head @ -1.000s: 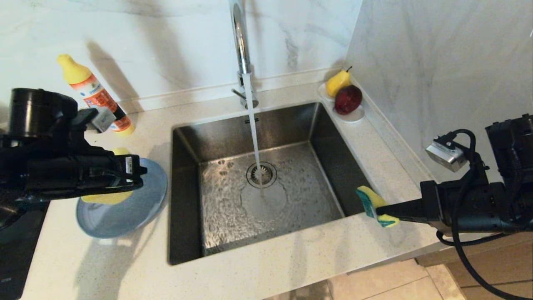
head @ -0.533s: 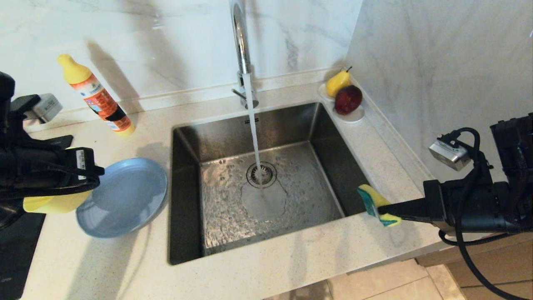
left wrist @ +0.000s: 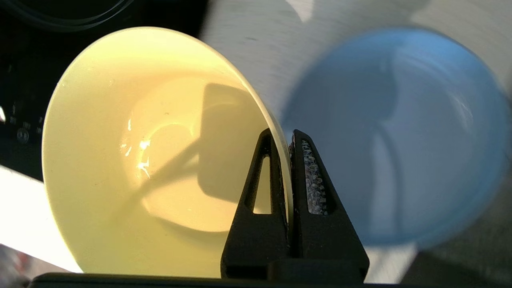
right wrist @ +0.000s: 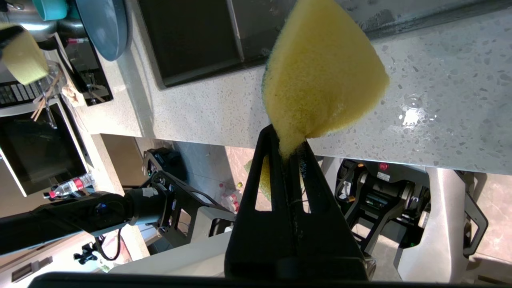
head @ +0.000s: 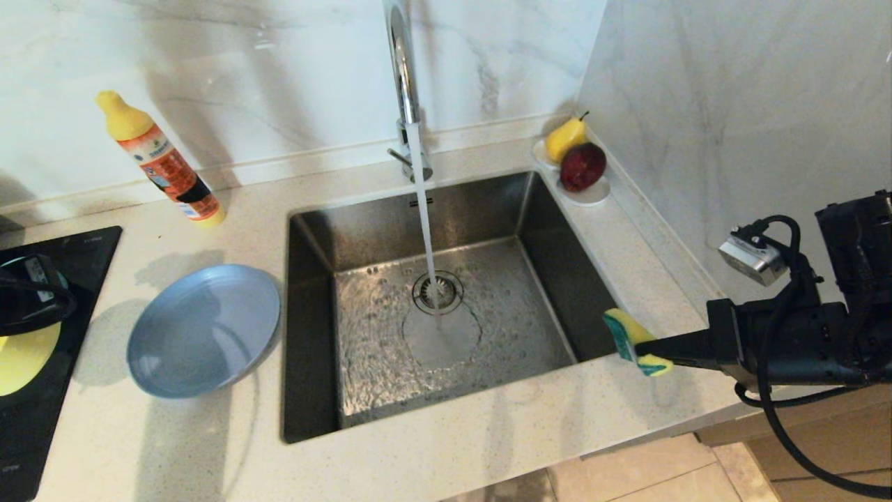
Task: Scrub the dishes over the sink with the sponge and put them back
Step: Place the bowl on the table
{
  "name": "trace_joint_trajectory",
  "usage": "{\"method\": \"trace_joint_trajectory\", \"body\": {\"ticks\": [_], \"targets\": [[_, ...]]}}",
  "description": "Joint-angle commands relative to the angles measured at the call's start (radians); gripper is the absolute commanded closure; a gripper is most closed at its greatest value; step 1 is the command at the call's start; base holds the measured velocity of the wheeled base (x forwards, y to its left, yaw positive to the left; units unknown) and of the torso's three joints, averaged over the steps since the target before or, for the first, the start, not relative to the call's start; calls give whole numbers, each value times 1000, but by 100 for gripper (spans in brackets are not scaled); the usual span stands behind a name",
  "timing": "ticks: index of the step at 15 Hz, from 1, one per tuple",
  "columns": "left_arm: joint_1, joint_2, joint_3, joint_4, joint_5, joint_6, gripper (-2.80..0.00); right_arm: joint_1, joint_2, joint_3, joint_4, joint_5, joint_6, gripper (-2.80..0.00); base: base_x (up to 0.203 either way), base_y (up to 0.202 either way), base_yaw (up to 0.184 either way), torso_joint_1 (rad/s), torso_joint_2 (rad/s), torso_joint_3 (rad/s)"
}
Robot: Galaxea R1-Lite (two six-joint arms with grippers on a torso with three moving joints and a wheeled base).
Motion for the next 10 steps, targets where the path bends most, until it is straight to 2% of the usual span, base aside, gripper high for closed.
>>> {"method": "trace_joint_trajectory", "body": {"ticks": [1,3,6,10], "targets": [[64,91,3,-22,-8,-39,0,-1,7,0,1,2,3,0,0,0,0,0,0,0],[114,143,4,-65,-6,-76,0,-2,9,-1,2,1,-6,0,0,0,0,0,0,0],[184,218,2,-133,-3,-88,0,-6,13,-15,5,1,-11,0,0,0,0,0,0,0],[245,296,24,-147,12,-106,0,-7,34,-12,2,1,-11,0,0,0,0,0,0,0]]}}
